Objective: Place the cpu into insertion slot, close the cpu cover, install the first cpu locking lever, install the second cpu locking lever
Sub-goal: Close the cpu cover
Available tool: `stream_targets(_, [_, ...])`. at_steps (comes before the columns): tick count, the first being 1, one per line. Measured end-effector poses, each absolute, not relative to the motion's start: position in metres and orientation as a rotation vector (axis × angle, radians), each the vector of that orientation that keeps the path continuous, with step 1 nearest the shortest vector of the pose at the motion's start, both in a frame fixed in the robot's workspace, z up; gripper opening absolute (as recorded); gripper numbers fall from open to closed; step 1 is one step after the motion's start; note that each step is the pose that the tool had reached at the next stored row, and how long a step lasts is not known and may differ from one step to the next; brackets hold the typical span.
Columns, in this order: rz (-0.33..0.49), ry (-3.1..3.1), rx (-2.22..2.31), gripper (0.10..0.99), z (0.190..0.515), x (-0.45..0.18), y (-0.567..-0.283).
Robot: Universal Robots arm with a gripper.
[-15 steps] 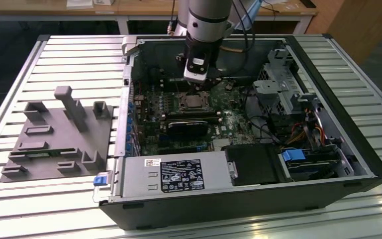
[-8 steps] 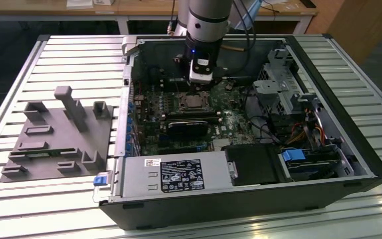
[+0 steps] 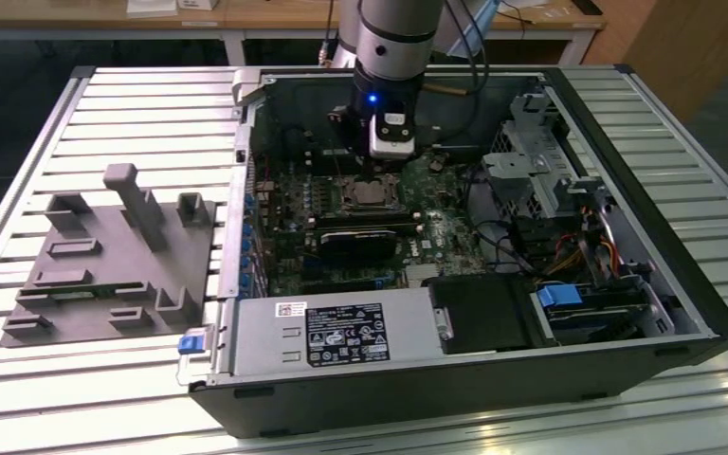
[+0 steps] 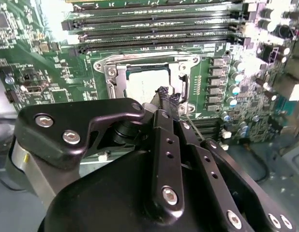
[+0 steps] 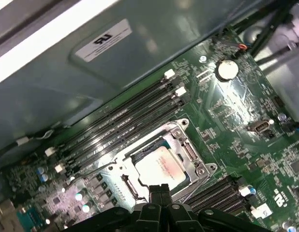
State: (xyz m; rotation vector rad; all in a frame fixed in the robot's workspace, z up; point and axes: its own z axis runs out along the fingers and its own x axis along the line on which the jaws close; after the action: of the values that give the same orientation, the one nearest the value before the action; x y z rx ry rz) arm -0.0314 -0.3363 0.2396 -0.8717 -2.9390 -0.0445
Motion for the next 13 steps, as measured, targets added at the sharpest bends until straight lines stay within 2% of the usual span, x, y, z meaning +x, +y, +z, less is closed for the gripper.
stream_targets(13, [-0.049, -3.016, -0.696, 0.102, 0.2396, -0.0315, -0.3363])
